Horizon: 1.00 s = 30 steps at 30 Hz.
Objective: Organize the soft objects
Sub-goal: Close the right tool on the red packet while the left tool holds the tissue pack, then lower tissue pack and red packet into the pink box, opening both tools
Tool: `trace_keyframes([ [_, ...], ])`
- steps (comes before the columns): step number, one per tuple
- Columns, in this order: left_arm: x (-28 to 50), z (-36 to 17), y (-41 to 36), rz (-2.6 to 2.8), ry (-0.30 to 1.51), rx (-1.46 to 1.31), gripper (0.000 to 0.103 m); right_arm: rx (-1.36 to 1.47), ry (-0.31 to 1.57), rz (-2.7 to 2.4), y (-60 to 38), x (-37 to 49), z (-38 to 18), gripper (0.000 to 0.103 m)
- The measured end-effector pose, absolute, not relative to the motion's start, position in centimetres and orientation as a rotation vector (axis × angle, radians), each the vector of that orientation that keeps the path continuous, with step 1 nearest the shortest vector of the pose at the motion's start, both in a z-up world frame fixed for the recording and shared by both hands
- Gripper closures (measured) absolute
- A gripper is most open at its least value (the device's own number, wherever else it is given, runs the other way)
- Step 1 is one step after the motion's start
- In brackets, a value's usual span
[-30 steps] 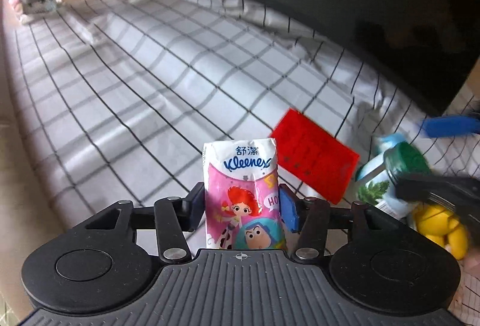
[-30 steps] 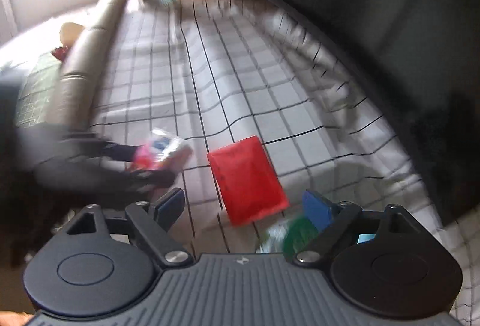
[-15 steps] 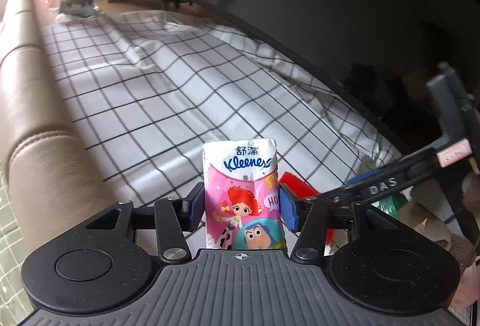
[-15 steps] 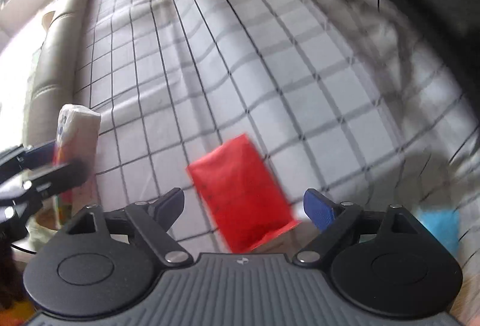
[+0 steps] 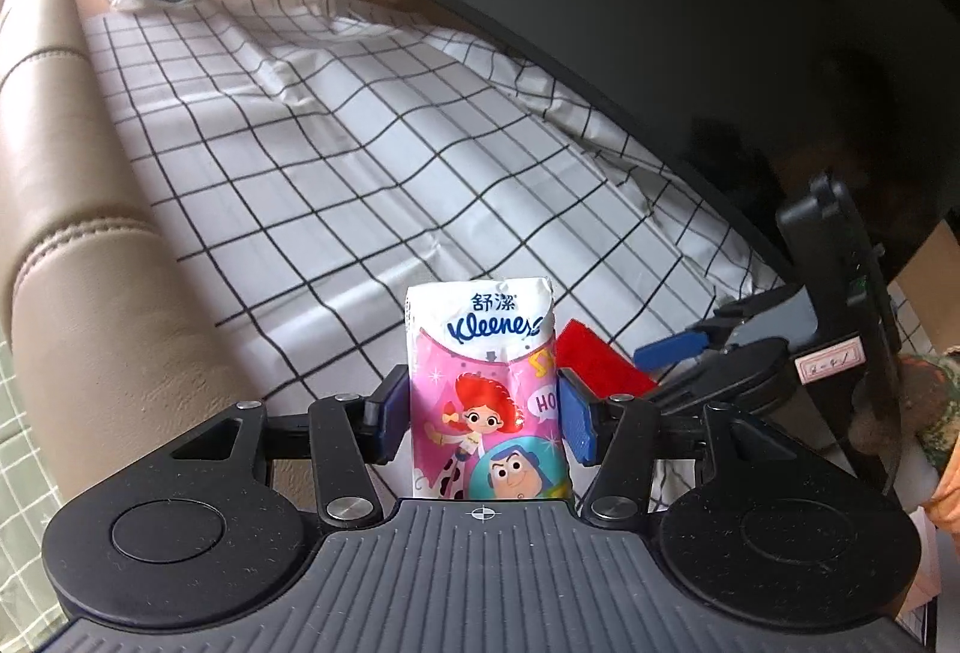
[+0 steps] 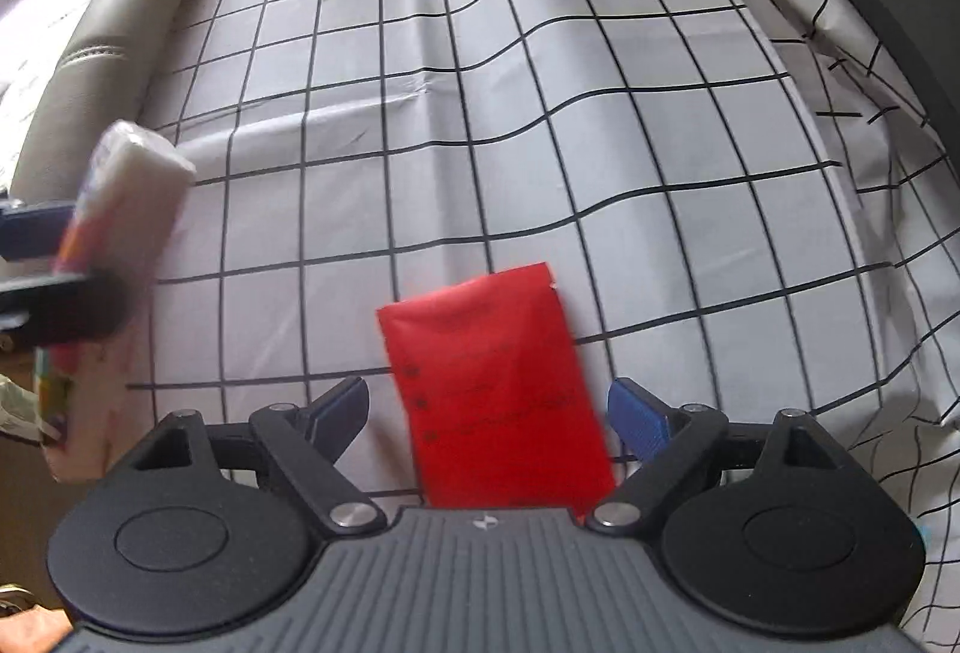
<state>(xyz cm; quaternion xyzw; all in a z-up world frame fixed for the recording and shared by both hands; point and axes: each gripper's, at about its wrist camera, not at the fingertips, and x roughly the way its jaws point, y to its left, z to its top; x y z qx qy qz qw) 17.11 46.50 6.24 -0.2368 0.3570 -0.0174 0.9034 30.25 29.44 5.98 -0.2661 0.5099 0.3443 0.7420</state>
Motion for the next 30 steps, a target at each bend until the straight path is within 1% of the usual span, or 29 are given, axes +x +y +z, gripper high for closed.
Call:
trace_keyframes([
  [1,17.1,6.2,46.6,-0.032,0.746,-0.492,0.047,-0.588,1.13,0.754,29.6,30.0,5.9,0.024],
  [2,17.3,6.1,46.6,-0.025,0.759,-0.5,0.047,-0.58,1.138,0.757,29.6,29.7,5.9,0.034],
  [3,17.5,6.0,46.7,-0.019,0.773,-0.508,0.047,-0.564,1.15,0.763,29.5,29.4,6.2,0.041],
  [4,17.7,6.0,46.8,-0.014,0.784,-0.511,0.047,-0.548,1.166,0.768,29.4,29.0,6.4,0.045],
  [6,18.3,6.4,46.8,-0.005,0.807,-0.496,0.047,-0.54,1.15,0.757,28.9,28.1,7.1,0.047],
  [10,19.7,8.1,46.4,-0.01,0.831,-0.451,0.047,-0.434,1.129,0.78,26.6,26.6,10.2,0.048],
  [13,21.3,9.5,45.6,-0.005,0.872,-0.399,0.047,-0.293,1.113,0.781,23.2,26.4,14.3,0.048],
  [21,26.5,14.2,39.6,-0.155,0.892,-0.278,0.047,-0.141,0.938,0.647,12.6,24.0,24.7,0.047],
  [25,28.5,16.1,34.7,-0.213,0.891,-0.206,0.047,-0.101,0.868,0.531,6.1,22.3,27.3,0.046],
  [30,29.4,18.1,27.4,-0.319,0.879,-0.13,0.047,-0.04,0.819,0.357,-2.6,20.2,27.6,0.046],
])
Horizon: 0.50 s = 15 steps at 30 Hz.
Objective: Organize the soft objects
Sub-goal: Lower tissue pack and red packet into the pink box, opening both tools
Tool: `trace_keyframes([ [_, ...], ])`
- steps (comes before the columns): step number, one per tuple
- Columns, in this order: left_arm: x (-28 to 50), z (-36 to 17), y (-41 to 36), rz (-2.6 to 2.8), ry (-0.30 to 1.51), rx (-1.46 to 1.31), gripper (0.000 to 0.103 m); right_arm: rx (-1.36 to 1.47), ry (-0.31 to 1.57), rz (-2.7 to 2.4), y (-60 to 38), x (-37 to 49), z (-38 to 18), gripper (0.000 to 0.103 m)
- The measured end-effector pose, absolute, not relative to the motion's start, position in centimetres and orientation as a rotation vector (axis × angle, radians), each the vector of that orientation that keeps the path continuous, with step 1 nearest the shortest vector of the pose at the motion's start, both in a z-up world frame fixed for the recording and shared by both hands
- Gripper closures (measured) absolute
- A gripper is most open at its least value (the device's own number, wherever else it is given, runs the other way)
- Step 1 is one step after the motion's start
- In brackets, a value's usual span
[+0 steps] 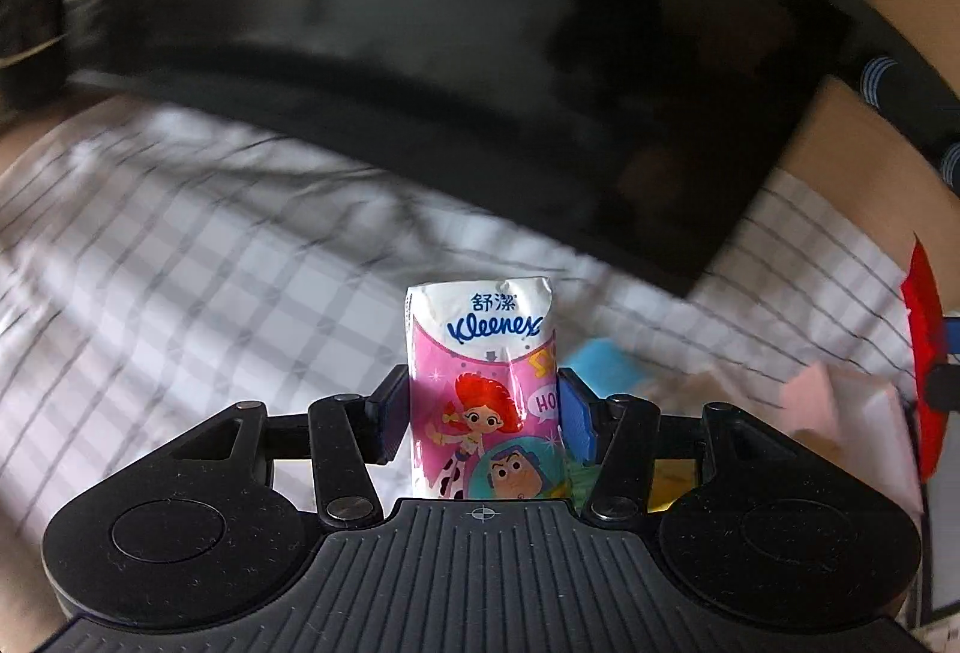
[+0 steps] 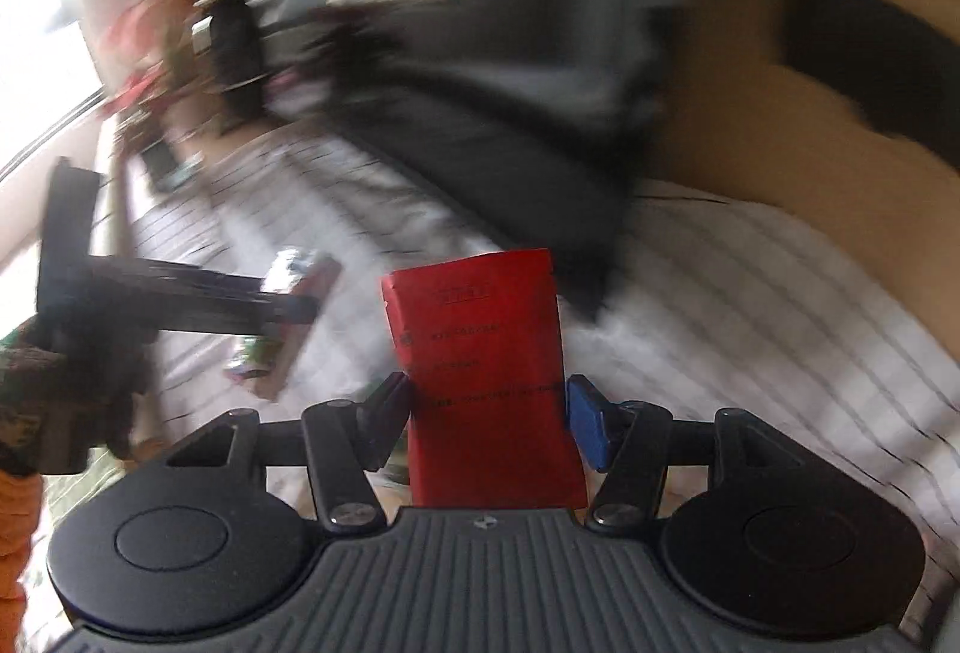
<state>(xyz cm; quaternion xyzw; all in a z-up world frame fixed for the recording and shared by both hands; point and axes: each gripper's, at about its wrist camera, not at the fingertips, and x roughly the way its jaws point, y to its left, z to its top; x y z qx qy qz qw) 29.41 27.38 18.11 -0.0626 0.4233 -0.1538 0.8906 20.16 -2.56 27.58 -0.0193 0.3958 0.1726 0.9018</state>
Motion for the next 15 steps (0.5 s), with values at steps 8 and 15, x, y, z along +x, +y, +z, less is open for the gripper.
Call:
trace_keyframes([
  [8,28.8,18.8,13.2,-0.599,0.91,-0.125,0.047,0.073,0.784,0.08,-16.5,15.7,25.8,0.045],
  [15,26.3,15.2,-0.9,-0.841,0.992,-0.149,0.047,0.148,0.779,-0.089,-23.8,14.4,23.4,0.043],
])
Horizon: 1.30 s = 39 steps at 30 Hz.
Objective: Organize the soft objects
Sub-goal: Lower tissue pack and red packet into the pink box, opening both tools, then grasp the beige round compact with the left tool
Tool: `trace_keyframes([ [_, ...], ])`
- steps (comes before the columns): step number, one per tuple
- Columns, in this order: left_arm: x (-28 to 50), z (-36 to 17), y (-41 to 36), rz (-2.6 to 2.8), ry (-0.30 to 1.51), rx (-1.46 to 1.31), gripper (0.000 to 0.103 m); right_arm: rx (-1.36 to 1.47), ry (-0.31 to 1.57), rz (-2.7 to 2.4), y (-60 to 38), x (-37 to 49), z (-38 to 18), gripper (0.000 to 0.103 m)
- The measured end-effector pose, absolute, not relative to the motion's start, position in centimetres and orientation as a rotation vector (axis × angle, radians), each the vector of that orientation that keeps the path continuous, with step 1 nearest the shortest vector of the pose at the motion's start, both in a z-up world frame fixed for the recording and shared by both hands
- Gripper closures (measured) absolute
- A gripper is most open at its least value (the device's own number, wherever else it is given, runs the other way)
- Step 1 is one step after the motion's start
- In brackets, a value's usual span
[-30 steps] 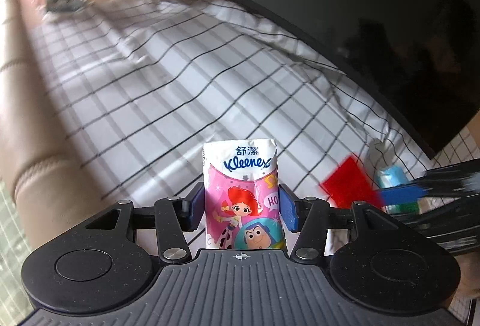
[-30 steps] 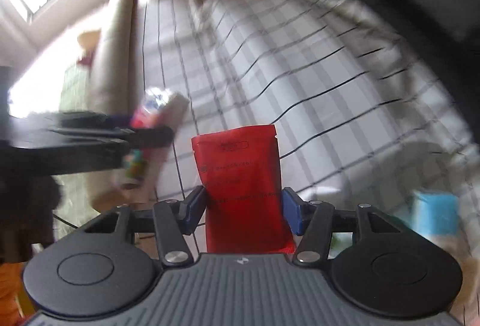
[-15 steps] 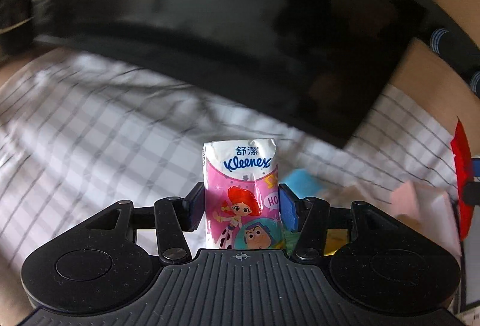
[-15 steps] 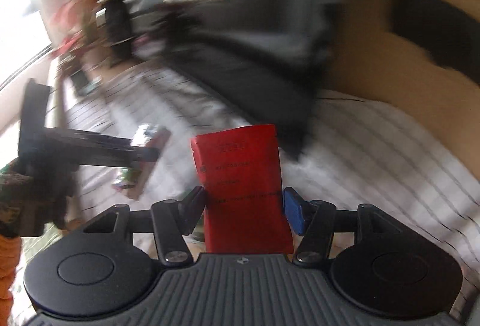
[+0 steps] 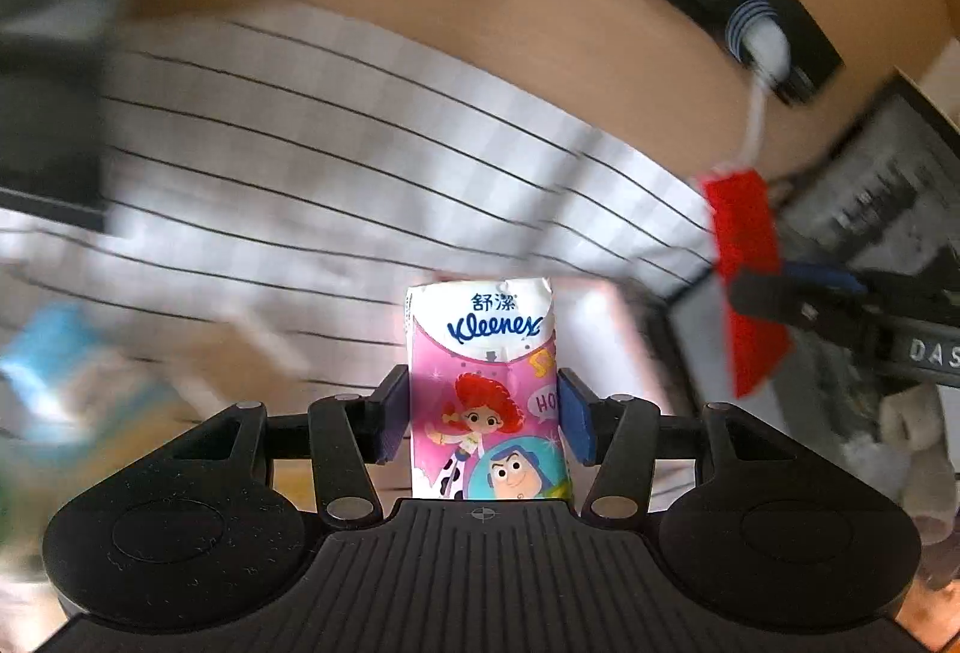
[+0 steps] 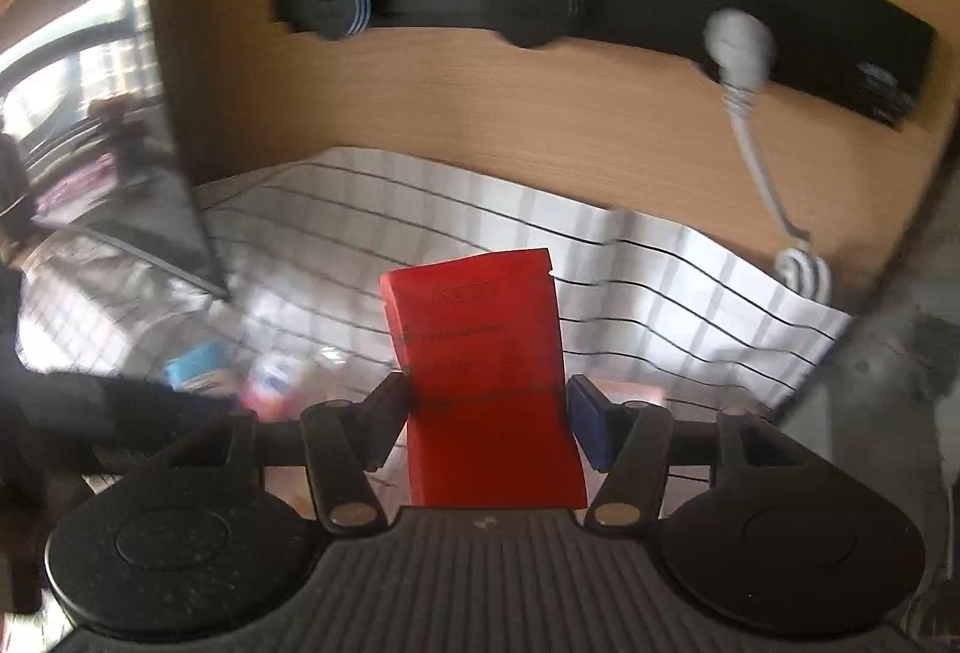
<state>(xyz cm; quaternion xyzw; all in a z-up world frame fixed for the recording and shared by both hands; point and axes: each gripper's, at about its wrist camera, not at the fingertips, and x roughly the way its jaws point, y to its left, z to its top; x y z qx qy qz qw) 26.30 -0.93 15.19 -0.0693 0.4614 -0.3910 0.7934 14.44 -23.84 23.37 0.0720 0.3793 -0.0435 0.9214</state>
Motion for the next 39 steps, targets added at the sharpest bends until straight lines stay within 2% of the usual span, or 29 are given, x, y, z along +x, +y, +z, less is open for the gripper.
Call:
trace_keyframes([
  [2,25.7,12.9,-3.9,-0.936,0.983,-0.264,0.044,0.194,0.776,-0.11,-25.0,14.9,22.6,0.039],
  [4,25.0,10.0,-7.0,-0.957,1.018,-0.281,0.044,0.229,0.792,-0.128,-25.9,15.7,21.4,0.028],
  [7,23.6,7.3,-10.8,-0.875,1.006,-0.09,0.047,0.26,0.805,-0.162,-26.9,15.7,20.2,0.028],
  [10,23.0,7.3,-10.6,-0.856,0.917,-0.055,0.047,0.259,0.789,-0.158,-27.5,14.3,19.8,0.028],
  [16,22.2,11.7,-4.2,-0.825,0.801,-0.182,0.047,0.253,0.767,-0.17,-27.5,12.5,18.4,0.025],
  [20,20.1,14.5,3.4,-0.716,0.708,-0.187,0.047,0.25,0.778,-0.144,-26.3,11.4,16.2,0.024],
  [25,19.3,15.1,14.0,-0.478,0.668,-0.244,0.047,0.158,0.718,-0.083,-21.8,9.4,14.4,0.024],
  [31,19.3,11.2,23.9,-0.276,0.744,-0.355,0.047,0.047,0.669,0.071,-14.6,7.9,13.9,0.021],
  [39,20.1,5.4,27.7,-0.34,0.893,-0.55,0.047,0.0,0.763,0.29,-4.3,9.4,12.7,0.02],
])
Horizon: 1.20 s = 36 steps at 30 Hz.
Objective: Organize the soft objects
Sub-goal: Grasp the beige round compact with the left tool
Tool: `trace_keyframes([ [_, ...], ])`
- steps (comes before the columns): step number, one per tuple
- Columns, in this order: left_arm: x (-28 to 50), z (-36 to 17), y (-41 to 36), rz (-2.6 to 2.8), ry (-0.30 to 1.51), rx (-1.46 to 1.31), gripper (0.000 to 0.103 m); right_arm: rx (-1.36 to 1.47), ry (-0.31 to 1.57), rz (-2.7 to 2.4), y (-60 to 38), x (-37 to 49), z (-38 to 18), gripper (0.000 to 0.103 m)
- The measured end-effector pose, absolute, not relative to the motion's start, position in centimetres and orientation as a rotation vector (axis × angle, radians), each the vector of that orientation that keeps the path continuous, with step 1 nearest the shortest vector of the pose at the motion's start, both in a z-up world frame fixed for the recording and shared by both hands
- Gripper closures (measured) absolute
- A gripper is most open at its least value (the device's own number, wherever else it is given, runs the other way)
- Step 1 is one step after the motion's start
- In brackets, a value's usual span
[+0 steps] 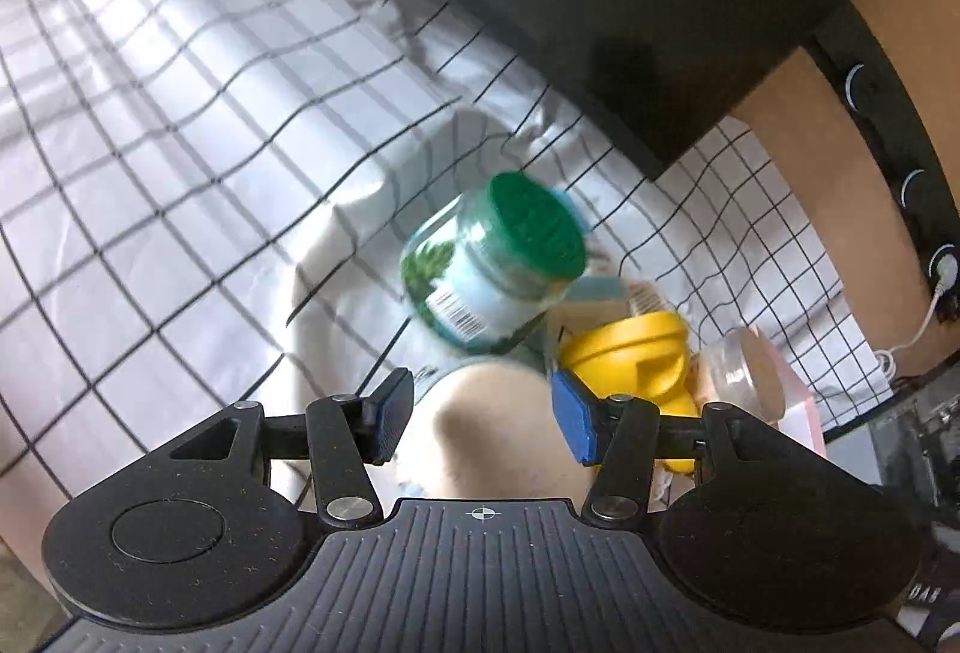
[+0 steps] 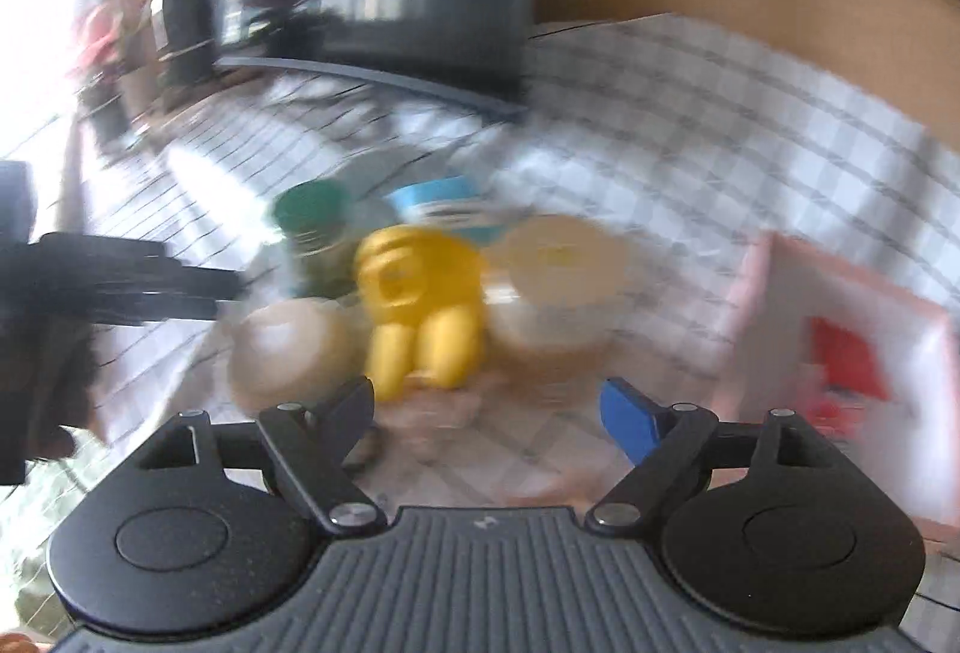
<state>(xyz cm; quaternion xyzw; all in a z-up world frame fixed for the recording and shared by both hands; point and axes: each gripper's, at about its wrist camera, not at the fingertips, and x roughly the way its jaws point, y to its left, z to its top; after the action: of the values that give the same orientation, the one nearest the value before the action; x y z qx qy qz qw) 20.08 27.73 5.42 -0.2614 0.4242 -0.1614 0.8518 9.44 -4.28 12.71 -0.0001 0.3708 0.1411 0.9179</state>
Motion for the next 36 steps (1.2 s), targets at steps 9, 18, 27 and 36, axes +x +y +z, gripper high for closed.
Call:
trace_keyframes([
  [9,20.8,2.6,29.8,-0.483,0.97,-0.603,0.047,-0.076,0.843,0.322,4.8,13.7,9.1,0.061],
  [18,22.3,0.5,29.1,-0.537,1.009,-0.675,0.046,-0.154,0.875,0.297,5.9,13.2,6.6,0.067],
  [27,21.3,4.4,27.7,-0.609,0.976,-0.591,0.045,-0.135,0.847,0.328,5.6,13.3,6.3,0.068],
  [36,22.6,4.7,24.1,-0.498,0.977,-0.467,0.051,-0.136,0.827,0.375,5.1,12.1,6.4,0.067],
])
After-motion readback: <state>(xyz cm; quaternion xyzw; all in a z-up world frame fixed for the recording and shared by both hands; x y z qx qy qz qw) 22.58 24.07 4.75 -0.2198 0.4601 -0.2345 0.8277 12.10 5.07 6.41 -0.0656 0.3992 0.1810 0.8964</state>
